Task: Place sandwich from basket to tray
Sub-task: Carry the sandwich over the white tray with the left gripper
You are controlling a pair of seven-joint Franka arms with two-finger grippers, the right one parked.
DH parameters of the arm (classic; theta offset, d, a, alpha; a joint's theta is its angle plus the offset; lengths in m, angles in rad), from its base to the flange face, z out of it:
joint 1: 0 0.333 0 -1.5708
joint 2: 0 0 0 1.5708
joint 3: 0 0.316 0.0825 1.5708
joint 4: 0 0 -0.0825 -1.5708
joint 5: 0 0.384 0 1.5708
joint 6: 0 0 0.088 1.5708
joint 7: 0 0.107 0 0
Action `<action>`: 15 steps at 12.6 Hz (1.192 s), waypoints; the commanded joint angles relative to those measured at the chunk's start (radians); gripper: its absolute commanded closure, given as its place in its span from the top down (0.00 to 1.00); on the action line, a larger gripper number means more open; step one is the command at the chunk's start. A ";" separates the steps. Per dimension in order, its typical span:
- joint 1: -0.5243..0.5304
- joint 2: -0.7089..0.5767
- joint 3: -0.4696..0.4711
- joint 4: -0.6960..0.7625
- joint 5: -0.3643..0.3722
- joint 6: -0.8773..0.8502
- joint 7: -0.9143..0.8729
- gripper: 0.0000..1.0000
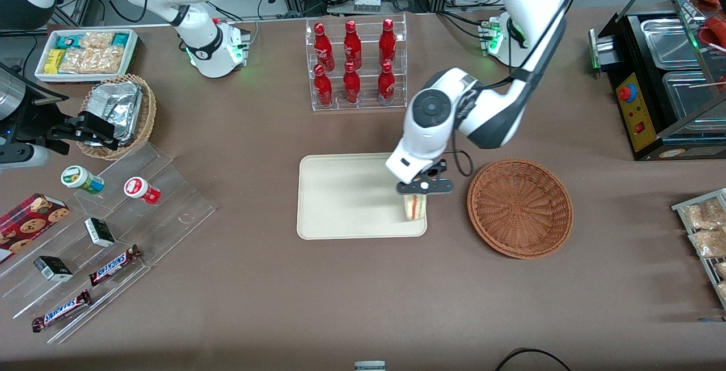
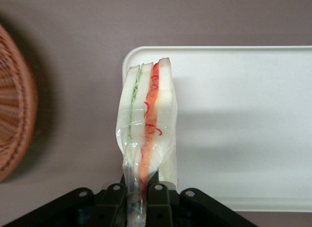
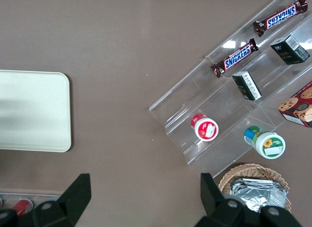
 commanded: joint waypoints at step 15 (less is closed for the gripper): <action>-0.150 0.240 0.015 0.173 0.196 -0.004 -0.134 1.00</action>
